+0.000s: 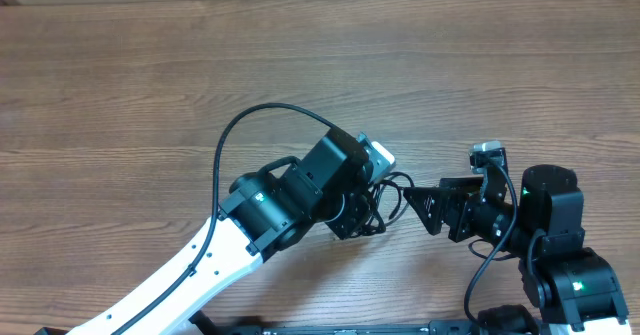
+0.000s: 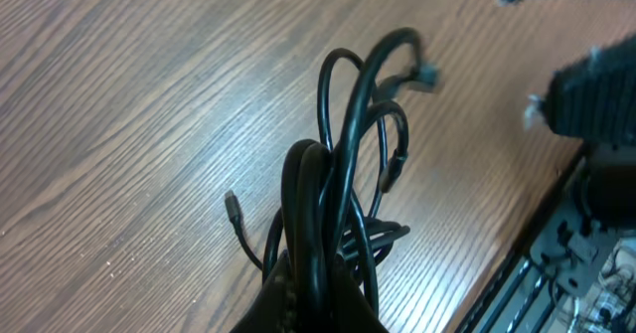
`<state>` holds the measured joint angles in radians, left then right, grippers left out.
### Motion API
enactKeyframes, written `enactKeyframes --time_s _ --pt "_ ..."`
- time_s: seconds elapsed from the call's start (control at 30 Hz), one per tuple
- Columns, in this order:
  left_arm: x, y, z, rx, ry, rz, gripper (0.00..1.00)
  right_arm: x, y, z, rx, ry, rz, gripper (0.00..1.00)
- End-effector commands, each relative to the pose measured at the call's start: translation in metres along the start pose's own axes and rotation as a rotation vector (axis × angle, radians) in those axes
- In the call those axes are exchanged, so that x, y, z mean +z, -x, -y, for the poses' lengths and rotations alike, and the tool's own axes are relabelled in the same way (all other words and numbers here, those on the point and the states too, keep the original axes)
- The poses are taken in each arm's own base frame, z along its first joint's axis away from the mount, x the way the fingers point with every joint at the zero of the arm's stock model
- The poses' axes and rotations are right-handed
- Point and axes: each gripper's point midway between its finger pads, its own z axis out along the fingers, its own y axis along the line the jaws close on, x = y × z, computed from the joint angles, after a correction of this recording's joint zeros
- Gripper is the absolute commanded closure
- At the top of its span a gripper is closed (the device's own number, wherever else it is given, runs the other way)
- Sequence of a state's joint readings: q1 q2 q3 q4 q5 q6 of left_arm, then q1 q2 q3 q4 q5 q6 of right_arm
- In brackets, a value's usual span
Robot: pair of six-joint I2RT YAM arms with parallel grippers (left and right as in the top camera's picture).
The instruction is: Untangle cables
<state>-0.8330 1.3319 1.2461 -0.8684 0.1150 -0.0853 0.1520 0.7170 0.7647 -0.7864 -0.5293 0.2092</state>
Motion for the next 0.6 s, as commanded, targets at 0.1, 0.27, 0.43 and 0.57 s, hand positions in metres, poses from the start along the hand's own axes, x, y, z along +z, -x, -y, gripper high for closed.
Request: enactKeyframes --time_s 0.1,0.27,0.43,0.57 --pt "-0.007 0.018 -0.001 -0.067 -0.032 0.066 0.96 -0.008 0.015 0.004 -0.021 -0.062 0.054 0.14" --pt "-0.010 0.029 0.015 -0.050 -0.122 0.107 0.96 -0.008 0.012 0.005 -0.039 -0.067 0.040 0.12" --pt "-0.015 0.039 0.033 -0.021 -0.224 0.144 0.96 -0.008 0.013 0.007 -0.040 -0.077 0.046 0.10" --pt "-0.020 0.039 0.050 0.058 -0.322 0.153 0.96 -0.009 0.011 0.018 -0.027 -0.139 0.042 0.04"
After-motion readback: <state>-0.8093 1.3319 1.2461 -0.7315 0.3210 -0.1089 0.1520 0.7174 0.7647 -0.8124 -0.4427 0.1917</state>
